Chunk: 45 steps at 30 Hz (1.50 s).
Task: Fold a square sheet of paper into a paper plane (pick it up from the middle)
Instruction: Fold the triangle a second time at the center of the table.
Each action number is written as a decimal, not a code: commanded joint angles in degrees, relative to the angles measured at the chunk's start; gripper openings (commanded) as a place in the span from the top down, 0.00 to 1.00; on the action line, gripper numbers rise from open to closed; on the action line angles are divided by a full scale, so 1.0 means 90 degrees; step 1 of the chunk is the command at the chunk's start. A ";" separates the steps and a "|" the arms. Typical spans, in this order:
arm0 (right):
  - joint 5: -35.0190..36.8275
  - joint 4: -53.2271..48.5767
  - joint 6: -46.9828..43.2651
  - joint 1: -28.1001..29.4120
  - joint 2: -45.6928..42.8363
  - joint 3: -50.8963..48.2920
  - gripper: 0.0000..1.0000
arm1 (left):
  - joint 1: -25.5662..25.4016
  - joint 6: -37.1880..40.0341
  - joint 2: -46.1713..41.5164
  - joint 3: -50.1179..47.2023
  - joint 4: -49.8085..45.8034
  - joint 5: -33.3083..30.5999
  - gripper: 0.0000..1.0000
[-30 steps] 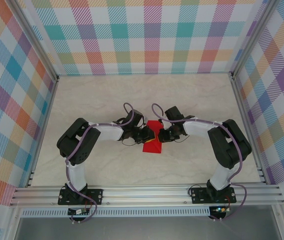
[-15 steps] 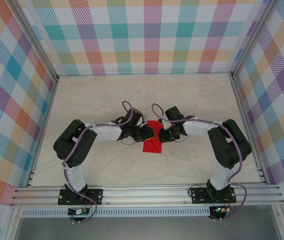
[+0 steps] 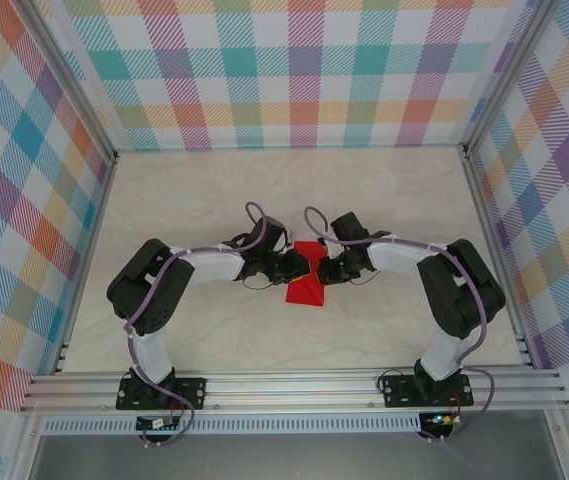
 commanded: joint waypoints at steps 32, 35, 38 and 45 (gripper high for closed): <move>-0.0075 -0.0100 -0.0035 -0.0035 0.0189 0.0189 0.90 | -0.0074 0.0204 -0.0251 0.0072 -0.0235 -0.0131 0.82; -0.0056 -0.0103 -0.0035 -0.0035 0.0215 0.0179 0.90 | -0.0075 0.0202 -0.0246 0.0092 -0.0236 -0.0101 0.81; -0.0036 -0.0099 -0.0040 -0.0035 0.0211 0.0157 0.90 | -0.0075 0.0204 -0.0238 0.0117 -0.0206 -0.0066 0.82; -0.0036 -0.0090 -0.0026 -0.0035 0.0226 0.0140 0.90 | -0.0075 0.0073 -0.0084 0.0152 0.0018 0.0112 0.83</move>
